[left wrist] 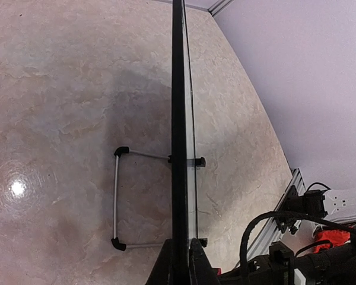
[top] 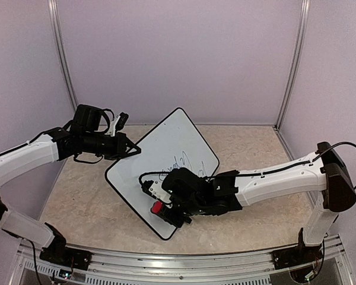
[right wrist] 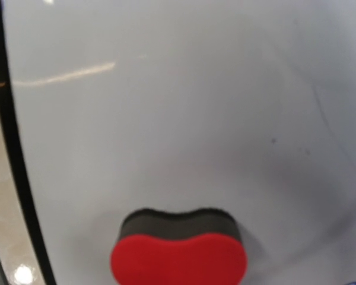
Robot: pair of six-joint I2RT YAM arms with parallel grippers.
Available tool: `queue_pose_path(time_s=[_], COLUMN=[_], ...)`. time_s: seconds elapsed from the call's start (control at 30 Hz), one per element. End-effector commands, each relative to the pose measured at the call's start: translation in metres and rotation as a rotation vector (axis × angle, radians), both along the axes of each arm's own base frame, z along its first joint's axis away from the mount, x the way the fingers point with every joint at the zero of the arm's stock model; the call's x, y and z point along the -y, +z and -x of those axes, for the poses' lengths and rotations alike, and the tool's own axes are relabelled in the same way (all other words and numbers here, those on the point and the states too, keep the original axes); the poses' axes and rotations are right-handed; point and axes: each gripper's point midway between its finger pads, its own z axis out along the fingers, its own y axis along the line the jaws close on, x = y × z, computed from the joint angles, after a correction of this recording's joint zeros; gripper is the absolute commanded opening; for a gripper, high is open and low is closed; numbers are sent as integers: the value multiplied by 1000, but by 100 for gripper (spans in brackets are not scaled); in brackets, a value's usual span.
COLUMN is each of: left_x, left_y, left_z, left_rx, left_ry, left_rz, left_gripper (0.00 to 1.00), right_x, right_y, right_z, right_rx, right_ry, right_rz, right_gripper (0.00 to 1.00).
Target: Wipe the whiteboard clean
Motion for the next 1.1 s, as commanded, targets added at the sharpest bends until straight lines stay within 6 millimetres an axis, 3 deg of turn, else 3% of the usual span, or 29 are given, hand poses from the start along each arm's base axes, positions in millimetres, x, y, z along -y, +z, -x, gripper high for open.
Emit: queue_pose_path(time_s=[0.0, 0.17, 0.27, 0.47, 0.63, 0.8, 1.07], left_x=[-12, -21, -22, -21, -13, -3, 15], left_y=[17, 25, 28, 32, 33, 17, 0], left_z=[-27, -36, -39, -45, -51, -57, -51], left_rx=[125, 149, 158, 167, 163, 129, 103], left_ry=[60, 85, 91, 84, 48, 10, -68], left_rz=[-14, 7, 14, 11, -3, -6, 19], left_gripper=[10, 28, 31, 54, 58, 57, 41], right_x=[-4, -6, -4, 14, 29, 19, -4], right_y=[17, 34, 41, 56, 73, 91, 70], right_z=[-2, -4, -6, -33, -77, -111, -130], right_rx=[9, 23, 31, 23, 12, 79, 40], right_ry=[-14, -15, -25, -106, -152, -150, -130], right_rz=[-40, -76, -88, -123, -167, -181, -132], right_gripper=[22, 22, 22, 22, 22, 23, 22])
